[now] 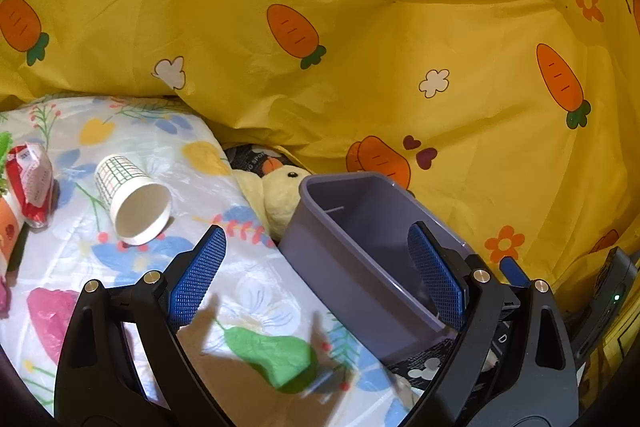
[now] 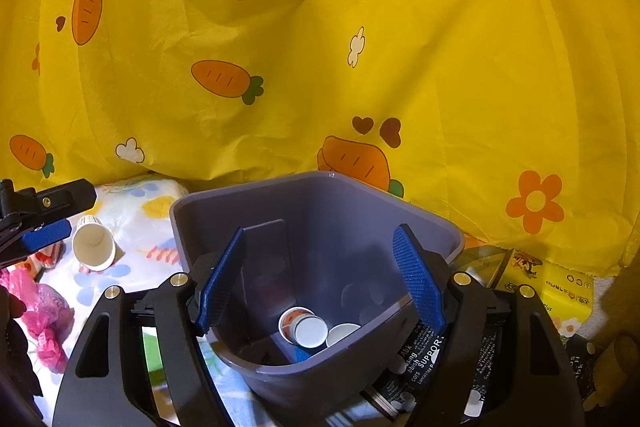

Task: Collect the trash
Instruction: 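Move both open grippers back toward the pink plastic bag on the bed, then grasp the pink plastic bag with the left gripper while the right gripper grasps the green-grid paper cup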

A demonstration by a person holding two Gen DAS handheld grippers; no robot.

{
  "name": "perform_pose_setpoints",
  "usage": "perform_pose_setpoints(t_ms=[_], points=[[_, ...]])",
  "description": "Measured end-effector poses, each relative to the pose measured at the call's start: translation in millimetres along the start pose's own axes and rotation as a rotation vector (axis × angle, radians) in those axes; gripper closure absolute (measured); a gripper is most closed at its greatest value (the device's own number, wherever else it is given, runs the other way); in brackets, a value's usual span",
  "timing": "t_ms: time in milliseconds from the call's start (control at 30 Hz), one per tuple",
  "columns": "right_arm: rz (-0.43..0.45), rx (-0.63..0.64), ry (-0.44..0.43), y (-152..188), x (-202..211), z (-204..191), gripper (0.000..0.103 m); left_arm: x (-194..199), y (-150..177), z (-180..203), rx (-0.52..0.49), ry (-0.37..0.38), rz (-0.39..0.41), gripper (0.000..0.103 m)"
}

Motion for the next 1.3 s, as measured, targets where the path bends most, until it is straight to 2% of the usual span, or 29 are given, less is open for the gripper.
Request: perform_pose_setpoints(t_ms=[133,267,533,667,967,1267,1300], points=[[0.015,-0.003,-0.033,0,13,-9,0.028,24,6,-14,-0.003,-0.038,0.021,0.012],[0.022,0.0,-0.086,3,26,-25,0.028,52,14,-35,-0.006,-0.107,0.051,0.012],[0.008,0.062,-0.237,14,44,-82,0.028,106,31,-91,0.019,-0.295,0.12,0.012],[-0.01,0.083,-0.289,20,47,-106,0.028,121,38,-118,0.054,-0.336,0.109,0.012],[-0.052,0.116,-0.332,35,48,-134,0.028,119,57,-139,0.068,-0.369,0.036,0.012],[-0.092,0.141,-0.343,37,33,-147,0.028,69,55,-136,0.08,-0.333,-0.066,0.012],[-0.094,0.145,-0.343,36,30,-148,0.028,63,55,-138,0.083,-0.333,-0.079,0.015]])
Point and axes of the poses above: each gripper's, at about its wrist camera, not at the fingertips, and x roughly against the way its jaws point, z to its right, y to its underside, the point moved 2 cm from there along -x, roughly the way its jaws point, and after that the axes turned 5 degrees about x, right-handed, at the moved point
